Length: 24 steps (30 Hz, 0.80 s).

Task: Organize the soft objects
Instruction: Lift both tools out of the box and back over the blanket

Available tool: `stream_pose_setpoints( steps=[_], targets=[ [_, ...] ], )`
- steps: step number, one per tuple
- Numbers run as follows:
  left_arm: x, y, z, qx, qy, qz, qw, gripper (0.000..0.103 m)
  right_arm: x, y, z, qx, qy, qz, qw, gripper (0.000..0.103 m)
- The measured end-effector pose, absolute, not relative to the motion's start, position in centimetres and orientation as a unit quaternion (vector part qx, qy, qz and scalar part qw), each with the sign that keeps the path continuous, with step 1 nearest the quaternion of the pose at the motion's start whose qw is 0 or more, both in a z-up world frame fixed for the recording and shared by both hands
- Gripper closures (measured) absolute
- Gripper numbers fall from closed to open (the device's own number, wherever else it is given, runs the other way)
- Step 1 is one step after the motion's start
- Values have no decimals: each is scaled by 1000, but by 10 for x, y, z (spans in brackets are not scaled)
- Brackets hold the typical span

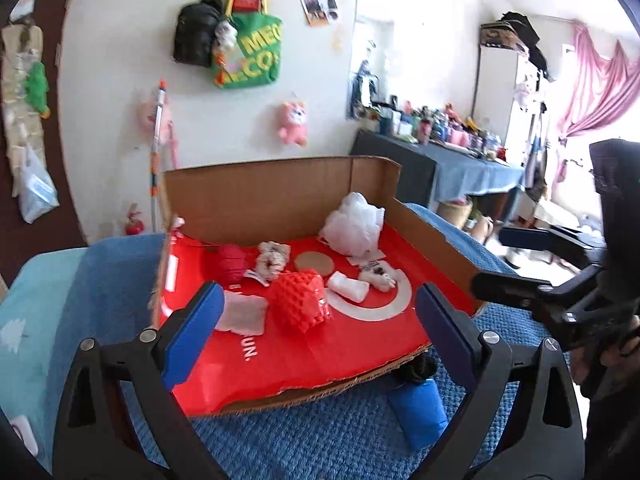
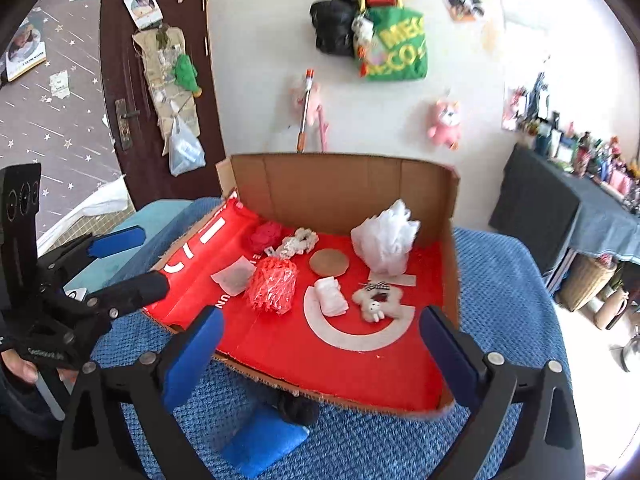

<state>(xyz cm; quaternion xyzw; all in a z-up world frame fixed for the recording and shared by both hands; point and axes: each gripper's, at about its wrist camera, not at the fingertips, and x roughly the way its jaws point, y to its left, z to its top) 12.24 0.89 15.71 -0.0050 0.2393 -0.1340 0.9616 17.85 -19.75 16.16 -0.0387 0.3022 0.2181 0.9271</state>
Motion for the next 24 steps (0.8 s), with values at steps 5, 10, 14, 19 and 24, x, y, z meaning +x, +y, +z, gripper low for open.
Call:
stream_pose_setpoints(
  steps=[5, 10, 14, 19, 24],
  targets=[
    [91, 9, 150, -17, 219, -116, 969, 4, 142, -202, 160, -45, 270, 194, 942, 0],
    [63, 10, 141, -22, 194, -89, 977, 1, 111, -204, 149, -47, 246, 171, 953, 0],
    [50, 7, 130, -16, 190, -79, 978, 0, 96, -207, 133, -51, 242, 147, 958, 0],
    [45, 3, 108, -13, 209, -73, 975, 0, 95, -212, 106, -39, 265, 136, 954, 0],
    [53, 5, 83, -24, 249, -70, 966, 0, 93, -216, 85, -33, 282, 122, 951, 0]
  ],
)
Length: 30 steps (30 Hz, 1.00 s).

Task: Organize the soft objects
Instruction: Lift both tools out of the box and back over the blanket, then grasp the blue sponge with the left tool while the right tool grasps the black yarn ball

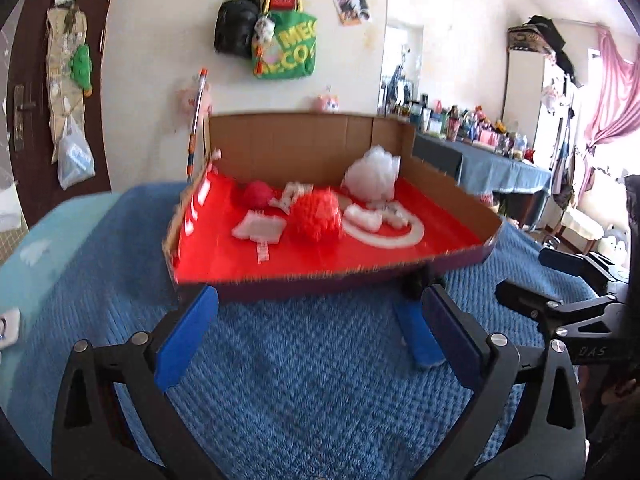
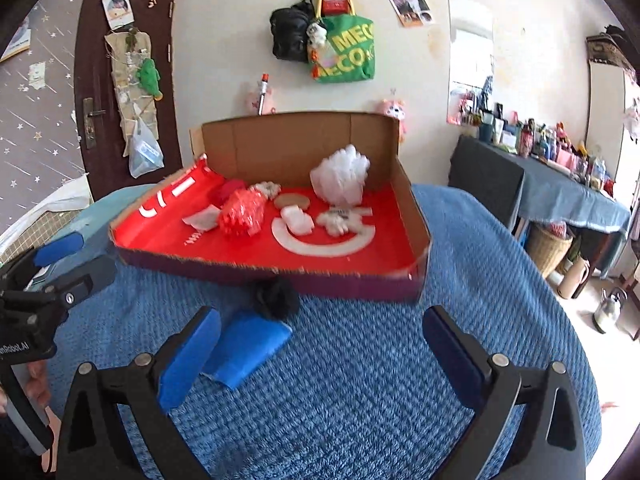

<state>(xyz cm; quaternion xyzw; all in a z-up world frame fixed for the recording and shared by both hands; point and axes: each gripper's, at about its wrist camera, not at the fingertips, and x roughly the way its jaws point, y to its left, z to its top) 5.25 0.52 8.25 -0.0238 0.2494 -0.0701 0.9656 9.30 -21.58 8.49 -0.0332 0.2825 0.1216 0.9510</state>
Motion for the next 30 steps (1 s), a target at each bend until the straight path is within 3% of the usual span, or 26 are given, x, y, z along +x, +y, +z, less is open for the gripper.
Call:
stream_pose_setpoints(
  steps=[11, 16, 20, 30],
  targets=[
    [67, 9, 56, -29, 305, -59, 950, 0, 106, -216, 58, -39, 326, 108, 938, 0],
    [68, 13, 57, -29, 311, -57, 948, 0, 129, -216, 45, -56, 383, 86, 918, 0],
    [68, 19, 59, -28, 313, -54, 948, 0, 148, -211, 37, -59, 425, 107, 897, 0],
    [73, 28, 63, -29, 319, -54, 946, 0, 157, -165, 43, -37, 440, 234, 866, 0]
  ],
)
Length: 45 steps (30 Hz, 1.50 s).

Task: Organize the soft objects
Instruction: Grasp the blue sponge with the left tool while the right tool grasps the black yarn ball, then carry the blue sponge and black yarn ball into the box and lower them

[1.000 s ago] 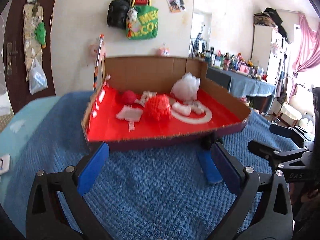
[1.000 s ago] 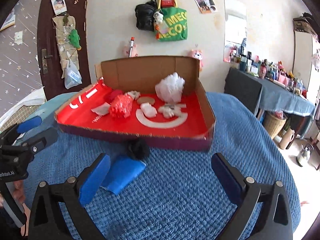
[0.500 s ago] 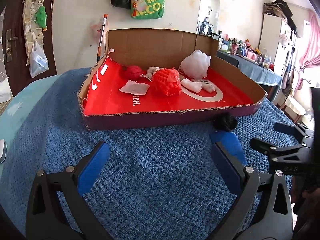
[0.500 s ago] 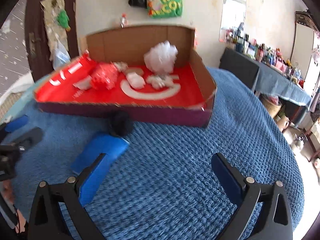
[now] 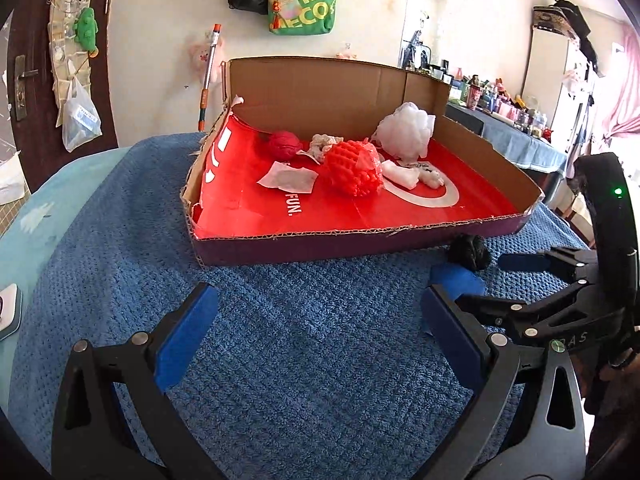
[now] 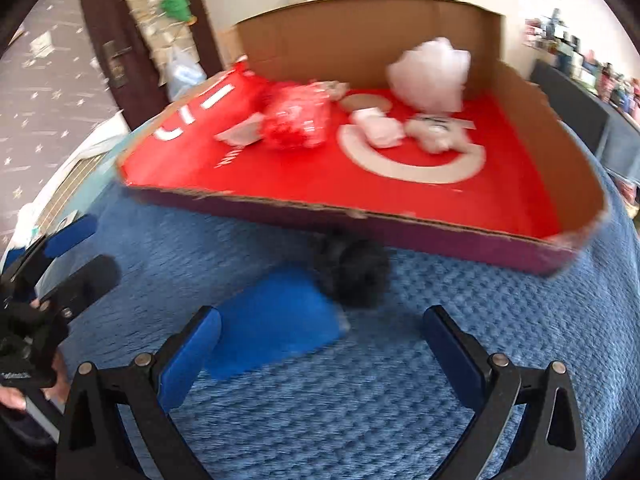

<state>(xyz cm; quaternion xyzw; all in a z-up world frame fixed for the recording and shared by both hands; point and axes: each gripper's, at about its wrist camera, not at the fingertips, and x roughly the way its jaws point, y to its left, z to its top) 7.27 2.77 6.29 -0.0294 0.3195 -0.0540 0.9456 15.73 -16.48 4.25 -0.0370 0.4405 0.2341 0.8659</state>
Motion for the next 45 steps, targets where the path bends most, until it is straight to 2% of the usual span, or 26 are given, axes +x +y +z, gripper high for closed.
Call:
stream_pose_setpoints(
  steps=[9, 16, 18, 19, 21, 23, 24, 25, 27, 28, 29, 30, 31, 32, 45],
  targets=[
    [101, -12, 53, -14, 377, -127, 917, 0, 152, -227, 63, -6, 407, 170, 898, 0],
    [122, -43, 41, -2, 419, -178, 890, 1, 164, -246, 61, 23, 409, 227, 883, 0],
    [124, -47, 41, 5, 420, -186, 888, 2, 170, -239, 59, 18, 414, 248, 876, 4],
    [124, -49, 41, 8, 419, -191, 888, 2, 173, -235, 58, 15, 416, 254, 873, 9],
    [125, -54, 41, 15, 417, -202, 886, 8, 180, -227, 54, 11, 424, 265, 866, 13],
    [128, -60, 38, 24, 425, -216, 879, 24, 186, -217, 50, 8, 427, 277, 861, 17],
    [129, -62, 35, 26, 429, -222, 875, 29, 188, -212, 49, 5, 428, 281, 859, 19],
    [129, -64, 33, 28, 432, -225, 873, 37, 190, -208, 47, 1, 428, 284, 858, 24],
    [127, -67, 33, 39, 423, -228, 876, 45, 194, -201, 44, -2, 431, 299, 851, 37],
    [126, -66, 33, 37, 423, -235, 874, 55, 194, -199, 43, -3, 433, 305, 848, 55],
    [126, -64, 34, 36, 422, -238, 874, 59, 194, -197, 43, -6, 433, 307, 848, 69],
    [125, -63, 35, 36, 421, -237, 875, 63, 194, -197, 43, -4, 431, 310, 847, 69],
    [124, -61, 36, 35, 420, -237, 875, 72, 192, -198, 45, -3, 428, 312, 848, 69],
    [123, -56, 38, 25, 420, -244, 874, 76, 190, -199, 47, -3, 424, 313, 850, 70],
    [107, -17, 75, -3, 370, -236, 898, 76, 156, -219, 75, 30, 385, 299, 872, 69]
  ],
)
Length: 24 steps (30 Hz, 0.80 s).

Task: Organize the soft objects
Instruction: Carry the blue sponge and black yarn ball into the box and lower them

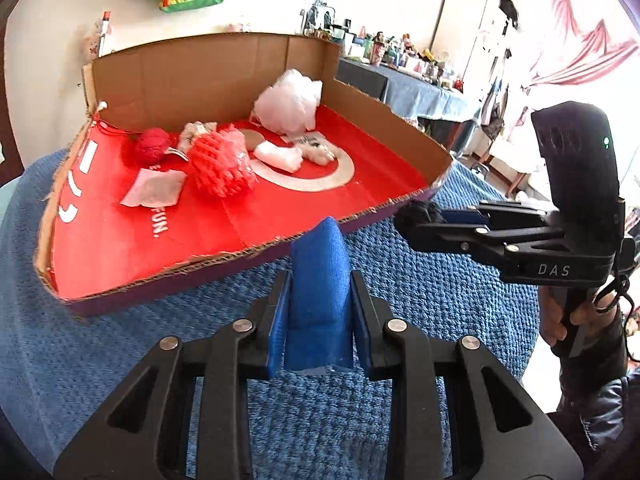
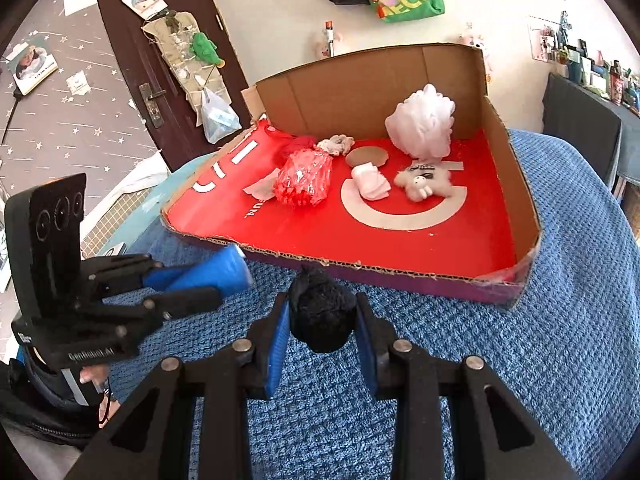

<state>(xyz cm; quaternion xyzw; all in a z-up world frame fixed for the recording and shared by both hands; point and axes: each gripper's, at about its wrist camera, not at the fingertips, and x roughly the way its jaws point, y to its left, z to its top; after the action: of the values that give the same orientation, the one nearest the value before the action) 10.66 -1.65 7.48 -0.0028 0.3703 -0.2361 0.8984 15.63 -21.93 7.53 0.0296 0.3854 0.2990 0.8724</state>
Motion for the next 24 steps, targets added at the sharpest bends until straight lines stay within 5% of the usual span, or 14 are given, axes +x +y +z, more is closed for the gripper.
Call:
stream_pose_setpoints(
  steps=[24],
  targets=[
    [195, 36, 80, 10, 401, -146, 905, 76, 237, -190, 83, -75, 403, 208, 888, 68]
  ],
)
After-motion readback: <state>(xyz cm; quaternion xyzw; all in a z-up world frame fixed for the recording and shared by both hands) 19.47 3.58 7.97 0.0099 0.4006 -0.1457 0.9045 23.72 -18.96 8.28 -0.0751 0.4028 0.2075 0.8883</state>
